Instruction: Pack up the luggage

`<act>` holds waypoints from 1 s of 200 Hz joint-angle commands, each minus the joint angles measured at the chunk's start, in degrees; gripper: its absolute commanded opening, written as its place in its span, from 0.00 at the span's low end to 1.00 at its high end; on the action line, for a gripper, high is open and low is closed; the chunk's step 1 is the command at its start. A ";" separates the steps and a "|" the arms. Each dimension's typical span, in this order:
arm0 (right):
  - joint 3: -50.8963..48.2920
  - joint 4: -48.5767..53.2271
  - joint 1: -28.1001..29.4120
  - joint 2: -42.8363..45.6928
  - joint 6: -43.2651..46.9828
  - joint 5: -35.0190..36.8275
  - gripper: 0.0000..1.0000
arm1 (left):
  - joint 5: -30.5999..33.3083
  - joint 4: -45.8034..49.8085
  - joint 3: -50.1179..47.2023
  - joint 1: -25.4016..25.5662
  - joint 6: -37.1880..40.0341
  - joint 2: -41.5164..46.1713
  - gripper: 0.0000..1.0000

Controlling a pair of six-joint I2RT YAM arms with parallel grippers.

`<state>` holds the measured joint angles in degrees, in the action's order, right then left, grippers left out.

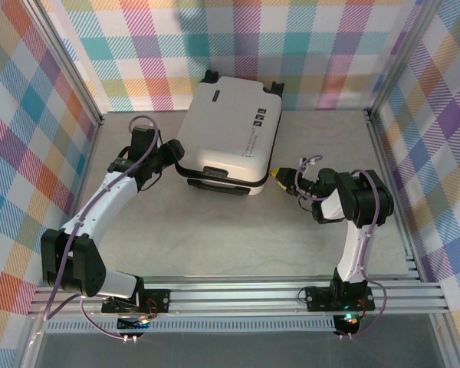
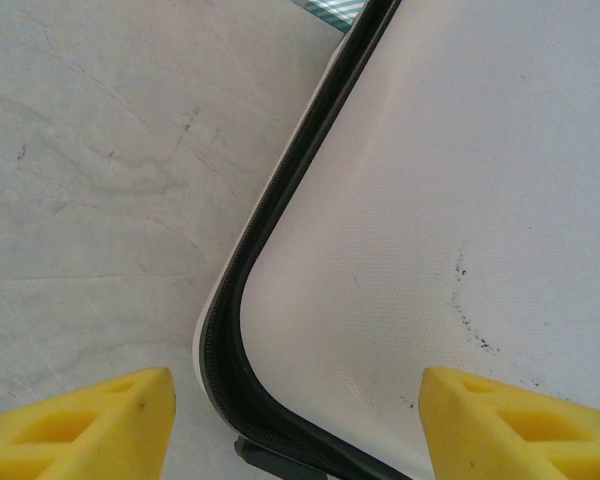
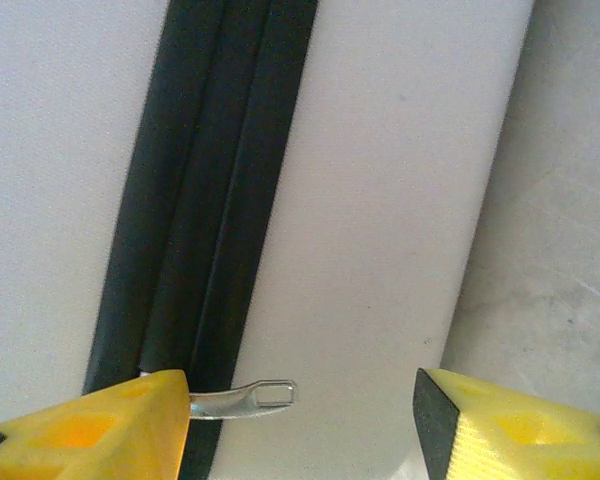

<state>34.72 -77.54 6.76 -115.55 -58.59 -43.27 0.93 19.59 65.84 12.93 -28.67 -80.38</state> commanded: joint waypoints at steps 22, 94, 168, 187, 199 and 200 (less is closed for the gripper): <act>2.28 -3.06 -0.02 1.42 -2.45 -2.87 0.61 | 0.00 0.53 -0.35 -0.54 0.63 1.18 0.65; 4.88 -3.06 1.61 -1.23 -4.69 -6.36 0.64 | -0.49 0.12 -0.63 -0.62 0.56 1.17 0.65; 3.09 -3.06 3.25 0.66 -5.31 -7.35 0.60 | -0.87 0.18 -1.77 -0.62 0.45 2.06 0.64; 2.70 -3.06 3.75 1.10 -5.42 -7.33 0.57 | -0.92 0.18 -2.02 -0.60 0.47 2.29 0.65; 2.43 -3.06 3.94 1.33 -5.70 -7.18 0.54 | -0.93 0.18 -2.04 -0.62 0.36 2.31 0.65; 2.44 -3.06 3.95 1.35 -5.73 -7.18 0.54 | -0.93 0.18 -2.04 -0.62 0.36 2.32 0.65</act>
<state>38.35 -78.74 8.19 -115.74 -64.20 -47.37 0.86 19.53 64.53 12.93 -28.69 -80.27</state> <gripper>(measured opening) 0.556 0.645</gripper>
